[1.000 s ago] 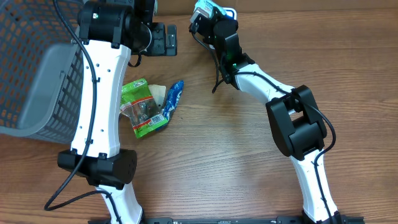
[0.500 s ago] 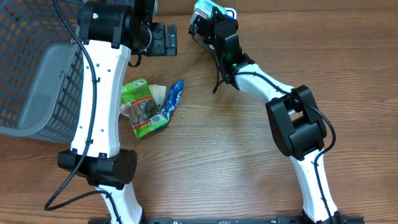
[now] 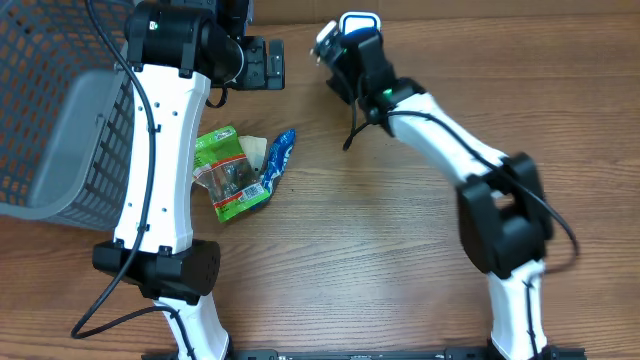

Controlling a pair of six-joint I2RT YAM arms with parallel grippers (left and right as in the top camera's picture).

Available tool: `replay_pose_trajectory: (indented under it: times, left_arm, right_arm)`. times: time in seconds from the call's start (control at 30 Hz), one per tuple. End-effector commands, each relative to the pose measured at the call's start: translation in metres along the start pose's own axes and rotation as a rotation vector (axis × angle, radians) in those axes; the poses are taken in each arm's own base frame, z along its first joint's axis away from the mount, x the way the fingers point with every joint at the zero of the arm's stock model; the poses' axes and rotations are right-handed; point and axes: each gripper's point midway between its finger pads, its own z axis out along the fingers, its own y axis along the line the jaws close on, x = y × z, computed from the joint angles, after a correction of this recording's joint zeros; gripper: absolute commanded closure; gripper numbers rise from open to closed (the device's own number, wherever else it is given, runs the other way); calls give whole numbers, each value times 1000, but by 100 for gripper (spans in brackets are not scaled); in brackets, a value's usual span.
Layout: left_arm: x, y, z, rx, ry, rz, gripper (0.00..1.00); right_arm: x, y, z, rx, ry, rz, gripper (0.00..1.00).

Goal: Scan the item barcode
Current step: 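Move the mint-green pack right and set it on the table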

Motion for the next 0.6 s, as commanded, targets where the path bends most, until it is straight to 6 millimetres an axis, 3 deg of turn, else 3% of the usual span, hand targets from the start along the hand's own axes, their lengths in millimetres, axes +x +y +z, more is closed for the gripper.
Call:
replay_pose_trajectory:
  times: [0.0, 0.13, 0.23, 0.4, 0.57]
  left_arm:
    - [1, -1, 2, 4, 5, 18, 0]
    - [1, -1, 2, 4, 5, 18, 0]
    - [1, -1, 2, 4, 5, 18, 0]
    - [1, -1, 2, 4, 5, 17, 0]
    - [1, -1, 2, 4, 5, 18, 0]
  right_arm:
    - [-72, -35, -98, -76, -175, 311, 91]
    - [-47, -69, -157, -34, -67, 507, 96]
    - [-2, -94, -191, -2, 73, 666, 96]
    - [69, -109, -207, -134, 265, 870, 96]
    - [141, -123, -204, -231, 330, 1096, 96]
